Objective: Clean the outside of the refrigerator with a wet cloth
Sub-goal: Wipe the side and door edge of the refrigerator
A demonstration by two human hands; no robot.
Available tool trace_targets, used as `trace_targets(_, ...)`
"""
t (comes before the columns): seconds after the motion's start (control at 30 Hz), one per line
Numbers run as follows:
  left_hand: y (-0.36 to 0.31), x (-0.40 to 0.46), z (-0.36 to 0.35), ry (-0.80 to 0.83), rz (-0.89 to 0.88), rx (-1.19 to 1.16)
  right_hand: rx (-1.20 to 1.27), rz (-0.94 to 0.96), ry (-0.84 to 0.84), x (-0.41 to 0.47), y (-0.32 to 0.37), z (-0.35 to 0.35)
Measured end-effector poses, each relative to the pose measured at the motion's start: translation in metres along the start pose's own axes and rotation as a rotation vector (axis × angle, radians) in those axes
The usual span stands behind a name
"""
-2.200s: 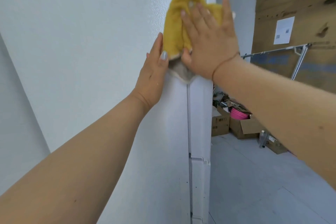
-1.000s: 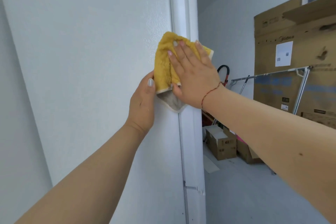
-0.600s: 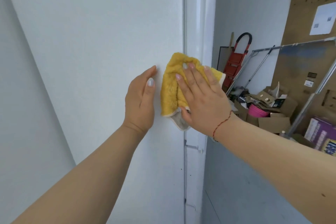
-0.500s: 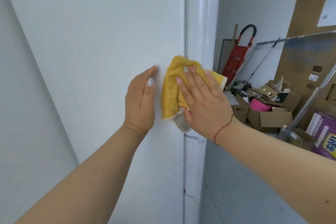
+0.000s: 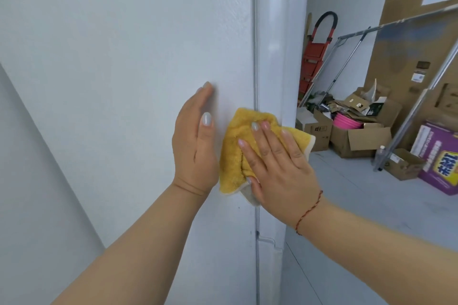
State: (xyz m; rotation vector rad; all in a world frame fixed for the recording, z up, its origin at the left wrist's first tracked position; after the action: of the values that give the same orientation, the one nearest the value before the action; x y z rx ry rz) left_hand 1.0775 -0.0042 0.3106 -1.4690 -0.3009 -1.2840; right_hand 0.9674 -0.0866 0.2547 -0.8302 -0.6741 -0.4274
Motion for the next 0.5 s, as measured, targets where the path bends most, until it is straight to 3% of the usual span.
trace_targets(0.27,0.034,-0.045,-0.01,-0.005,-0.096,-0.03,0.019,0.127,0.043,-0.079,0.077,-0.064)
trace_targets(0.5,0.082,-0.108,-0.046,0.051,-0.177,0.048,0.013,0.082,0.079,-0.136,0.114,-0.111)
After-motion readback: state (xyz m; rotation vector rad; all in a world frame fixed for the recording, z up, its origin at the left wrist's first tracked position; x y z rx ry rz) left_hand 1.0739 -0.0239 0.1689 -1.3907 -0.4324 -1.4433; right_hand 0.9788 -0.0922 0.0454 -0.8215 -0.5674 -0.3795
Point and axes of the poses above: each hand's wrist, its own x-axis towards the middle knuckle, its own z-axis out of the back of the hand, y = z × x, the point moved 6 cm from there along x, towards the middle knuckle, and after that the axes turned 9 degrees about y, right-handed, at the moved point
